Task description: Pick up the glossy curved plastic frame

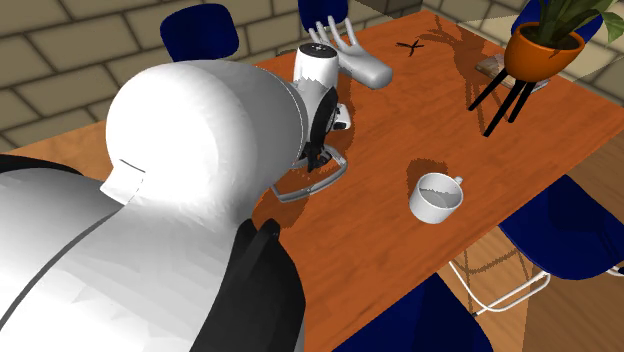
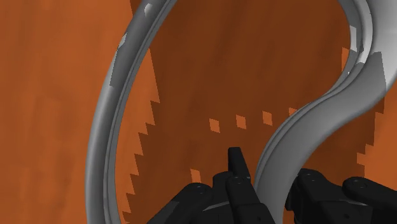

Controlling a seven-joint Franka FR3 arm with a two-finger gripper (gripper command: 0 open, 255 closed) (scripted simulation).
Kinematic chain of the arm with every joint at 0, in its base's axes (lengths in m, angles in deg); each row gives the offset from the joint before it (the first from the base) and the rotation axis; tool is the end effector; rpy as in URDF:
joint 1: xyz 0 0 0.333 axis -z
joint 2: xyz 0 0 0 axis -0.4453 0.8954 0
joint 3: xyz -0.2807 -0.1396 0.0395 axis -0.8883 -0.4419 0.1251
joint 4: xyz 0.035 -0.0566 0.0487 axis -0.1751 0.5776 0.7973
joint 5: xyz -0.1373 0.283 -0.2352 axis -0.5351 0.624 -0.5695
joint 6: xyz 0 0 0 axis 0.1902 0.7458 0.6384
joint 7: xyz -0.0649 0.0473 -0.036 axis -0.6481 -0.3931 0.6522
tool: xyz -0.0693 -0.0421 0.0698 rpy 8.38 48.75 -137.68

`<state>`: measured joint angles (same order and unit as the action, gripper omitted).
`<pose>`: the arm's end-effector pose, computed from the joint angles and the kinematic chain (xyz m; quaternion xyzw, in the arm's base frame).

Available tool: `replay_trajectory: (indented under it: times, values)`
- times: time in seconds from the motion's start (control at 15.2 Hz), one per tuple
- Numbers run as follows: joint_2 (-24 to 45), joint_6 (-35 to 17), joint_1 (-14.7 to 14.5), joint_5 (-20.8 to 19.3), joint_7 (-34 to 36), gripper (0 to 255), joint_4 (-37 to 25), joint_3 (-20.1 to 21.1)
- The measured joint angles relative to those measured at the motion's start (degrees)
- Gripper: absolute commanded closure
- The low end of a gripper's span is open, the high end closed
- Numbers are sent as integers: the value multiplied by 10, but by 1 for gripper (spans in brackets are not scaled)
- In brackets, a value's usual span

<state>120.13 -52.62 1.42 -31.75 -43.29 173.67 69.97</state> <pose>0.5420 0.4374 0.2661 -0.9825 -0.1820 0.0188 0.0346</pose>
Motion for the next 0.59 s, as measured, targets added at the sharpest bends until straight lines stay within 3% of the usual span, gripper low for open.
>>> replay_trajectory:
  times: [0.59]
  values:
    - [-33,42,3,9,-1,255,-9,7]
